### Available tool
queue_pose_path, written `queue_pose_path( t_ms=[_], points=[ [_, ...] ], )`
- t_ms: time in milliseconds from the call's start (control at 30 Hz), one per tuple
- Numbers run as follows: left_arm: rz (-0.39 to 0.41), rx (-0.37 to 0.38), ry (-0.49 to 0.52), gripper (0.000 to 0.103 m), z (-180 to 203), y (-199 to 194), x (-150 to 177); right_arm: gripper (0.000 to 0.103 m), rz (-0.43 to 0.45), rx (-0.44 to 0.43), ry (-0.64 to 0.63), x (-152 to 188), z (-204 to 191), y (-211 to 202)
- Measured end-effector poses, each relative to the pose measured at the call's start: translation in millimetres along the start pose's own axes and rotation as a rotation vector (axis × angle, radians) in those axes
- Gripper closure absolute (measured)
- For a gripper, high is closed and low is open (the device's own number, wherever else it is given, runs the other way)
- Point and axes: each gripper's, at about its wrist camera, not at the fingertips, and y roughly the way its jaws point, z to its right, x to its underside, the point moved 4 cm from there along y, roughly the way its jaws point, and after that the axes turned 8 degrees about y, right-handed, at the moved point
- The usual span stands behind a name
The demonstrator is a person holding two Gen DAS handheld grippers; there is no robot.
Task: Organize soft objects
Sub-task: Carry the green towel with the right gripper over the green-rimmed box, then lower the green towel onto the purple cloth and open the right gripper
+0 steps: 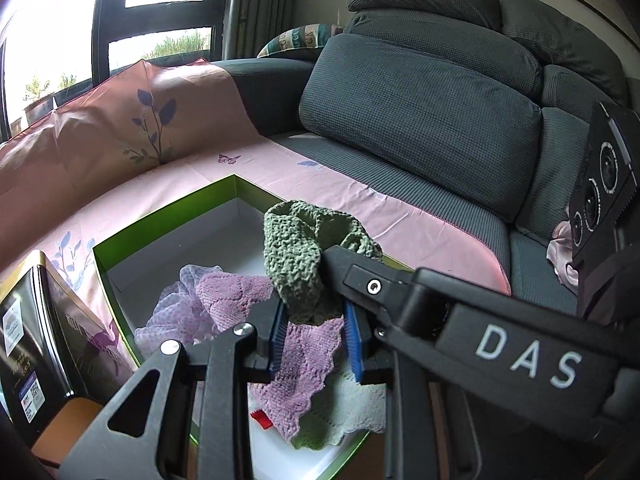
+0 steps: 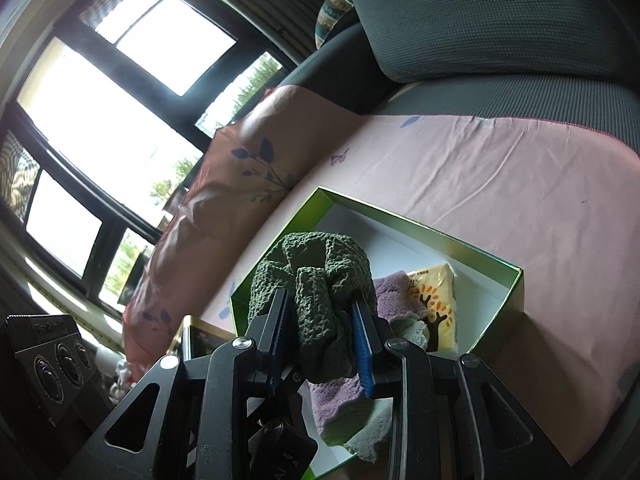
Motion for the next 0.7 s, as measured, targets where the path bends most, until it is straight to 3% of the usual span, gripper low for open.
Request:
queue_pose_path(
  t_ms=[300, 567, 700],
  points=[
    [0.003, -0.043, -0.016, 0.073, -4, -10, 0, 0.070, 0.007, -0.006, 0.019, 0, -2, -6],
    [0.088, -0.026, -0.128, 0.048, -28, -63, 4, 0.044, 0.053, -0.040, -0.014, 5, -18, -25],
    [0.142, -0.048, -0.150, 0.035, -38, -100, 6, 0.042, 0.056, -0.029, -0.025, 7, -22, -25]
  ],
)
